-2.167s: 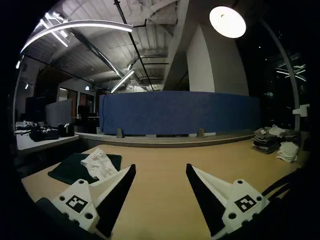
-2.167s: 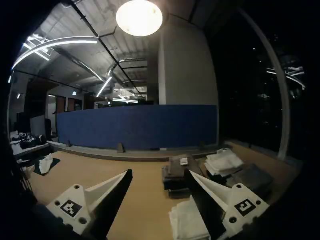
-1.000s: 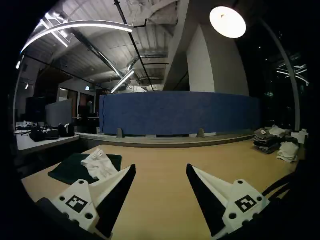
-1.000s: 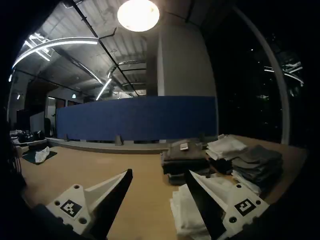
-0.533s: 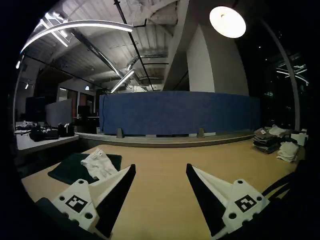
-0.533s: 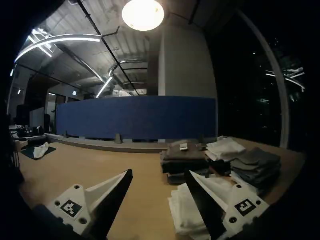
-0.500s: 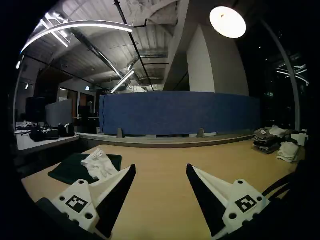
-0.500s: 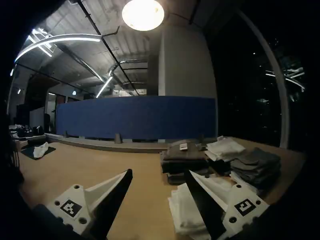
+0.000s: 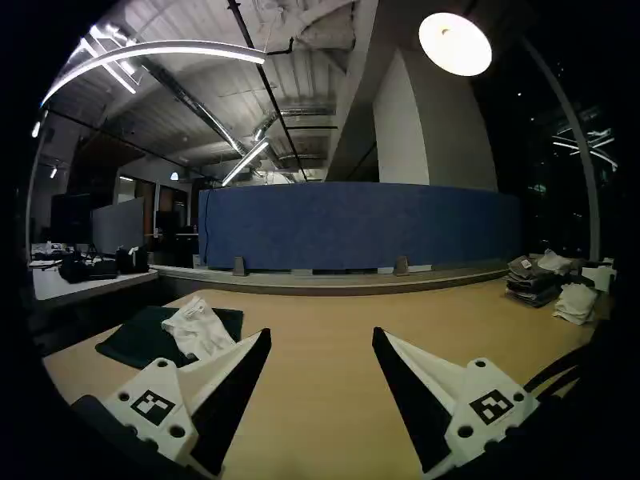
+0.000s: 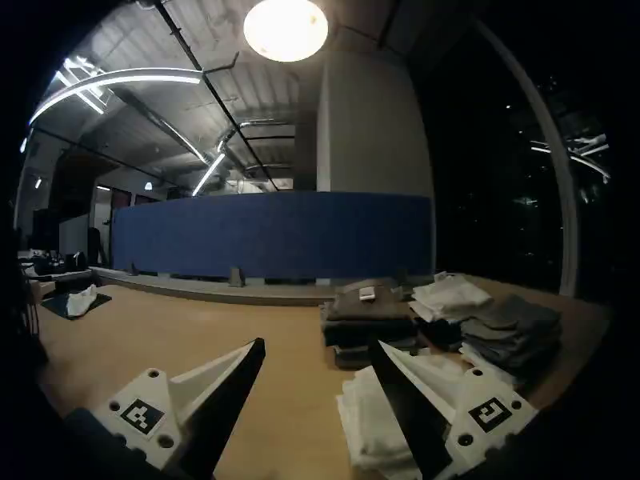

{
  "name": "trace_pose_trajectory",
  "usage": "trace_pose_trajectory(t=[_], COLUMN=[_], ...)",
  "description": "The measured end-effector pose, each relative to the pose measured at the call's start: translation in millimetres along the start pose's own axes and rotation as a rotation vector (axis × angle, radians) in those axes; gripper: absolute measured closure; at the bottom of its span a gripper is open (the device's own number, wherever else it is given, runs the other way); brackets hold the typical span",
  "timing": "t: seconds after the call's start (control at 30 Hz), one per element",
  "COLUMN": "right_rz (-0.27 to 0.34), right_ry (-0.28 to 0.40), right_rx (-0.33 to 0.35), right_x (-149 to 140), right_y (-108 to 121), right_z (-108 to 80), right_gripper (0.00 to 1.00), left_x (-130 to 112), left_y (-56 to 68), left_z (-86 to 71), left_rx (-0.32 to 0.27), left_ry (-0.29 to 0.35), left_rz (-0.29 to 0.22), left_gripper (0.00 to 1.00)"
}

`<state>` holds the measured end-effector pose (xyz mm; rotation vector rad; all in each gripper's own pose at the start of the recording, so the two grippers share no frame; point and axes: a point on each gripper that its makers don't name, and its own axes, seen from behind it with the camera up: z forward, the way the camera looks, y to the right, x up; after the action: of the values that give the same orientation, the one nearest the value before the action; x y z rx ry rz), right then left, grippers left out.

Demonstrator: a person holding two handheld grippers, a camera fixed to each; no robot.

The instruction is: Fold towel

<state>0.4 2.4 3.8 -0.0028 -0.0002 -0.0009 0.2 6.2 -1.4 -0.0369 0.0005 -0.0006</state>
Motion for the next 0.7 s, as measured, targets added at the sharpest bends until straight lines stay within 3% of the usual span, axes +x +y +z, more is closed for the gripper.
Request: trace_pose_trajectory(t=[0.7], right_rz=[0.0], right_ry=[0.0], right_rx=[-0.001], right_x=[0.2], right_y=[-0.1], right_z=[1.0], right_gripper=[0.0], left_x=[0.8], left_y=[1.0], left_z=[0.6], left_rx=[0.001], left_ry=[0.0], left_rz=[0.0], left_gripper=[0.06])
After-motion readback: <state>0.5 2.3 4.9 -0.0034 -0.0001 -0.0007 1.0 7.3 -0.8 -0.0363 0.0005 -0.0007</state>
